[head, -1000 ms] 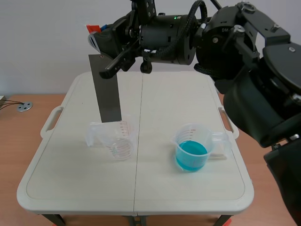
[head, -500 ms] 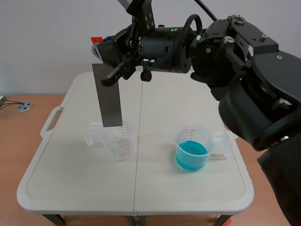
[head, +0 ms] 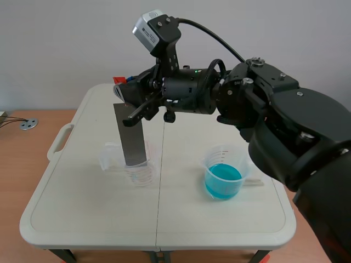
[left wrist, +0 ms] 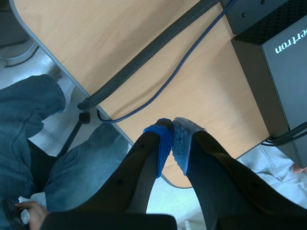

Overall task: Hold the metal plate by the orange handle, dip it into the blue solution, take it out and point at it, then put the plate back in the beaker on the left.
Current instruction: 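Put the plate into the left beaker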

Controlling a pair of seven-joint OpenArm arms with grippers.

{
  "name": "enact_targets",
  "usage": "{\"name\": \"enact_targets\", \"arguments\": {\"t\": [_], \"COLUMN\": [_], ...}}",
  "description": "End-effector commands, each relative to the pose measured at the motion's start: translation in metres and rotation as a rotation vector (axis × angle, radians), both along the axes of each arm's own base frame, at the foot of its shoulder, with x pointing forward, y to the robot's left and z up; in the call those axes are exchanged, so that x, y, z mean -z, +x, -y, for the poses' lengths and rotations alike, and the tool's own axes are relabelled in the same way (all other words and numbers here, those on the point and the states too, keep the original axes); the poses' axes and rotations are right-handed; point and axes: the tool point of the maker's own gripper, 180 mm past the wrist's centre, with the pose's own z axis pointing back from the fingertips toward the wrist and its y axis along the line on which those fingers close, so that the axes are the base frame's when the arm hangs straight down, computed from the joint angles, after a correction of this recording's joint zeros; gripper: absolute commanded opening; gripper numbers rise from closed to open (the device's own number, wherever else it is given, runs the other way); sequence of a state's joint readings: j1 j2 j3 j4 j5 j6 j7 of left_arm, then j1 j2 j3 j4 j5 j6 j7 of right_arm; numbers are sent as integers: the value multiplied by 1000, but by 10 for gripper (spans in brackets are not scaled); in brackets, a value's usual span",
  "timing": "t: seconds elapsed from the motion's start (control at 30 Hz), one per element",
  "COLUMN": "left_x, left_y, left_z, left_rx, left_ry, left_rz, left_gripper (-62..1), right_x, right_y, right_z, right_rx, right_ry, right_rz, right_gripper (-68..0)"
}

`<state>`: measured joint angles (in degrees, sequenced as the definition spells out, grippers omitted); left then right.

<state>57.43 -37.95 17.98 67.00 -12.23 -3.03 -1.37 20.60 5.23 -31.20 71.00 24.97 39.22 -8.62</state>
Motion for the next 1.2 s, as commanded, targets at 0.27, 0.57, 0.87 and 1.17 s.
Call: {"name": "enact_targets", "arguments": {"t": [0.27,0.57,0.87,1.17], "left_x": [-2,-2,-2,-2], "left_y": [0,0,0,0], "left_z": [6,6,6,6], "left_rx": [-4,-4,-4,-4], "left_ry": [-16,-17,-17,-17], "left_rz": [3,4,4,4], "left_gripper": [-594,-594,-594,-594], "right_x": [7,30,30,31], "right_y": [12,18,18,18], "right_z": [5,9,9,9], "right_rx": [41,92,92,92], "right_ry": [72,54,54,51], "right_rz": [-54,-122,-121,-120], "right_gripper": [-662,-662,-662,-623]}}
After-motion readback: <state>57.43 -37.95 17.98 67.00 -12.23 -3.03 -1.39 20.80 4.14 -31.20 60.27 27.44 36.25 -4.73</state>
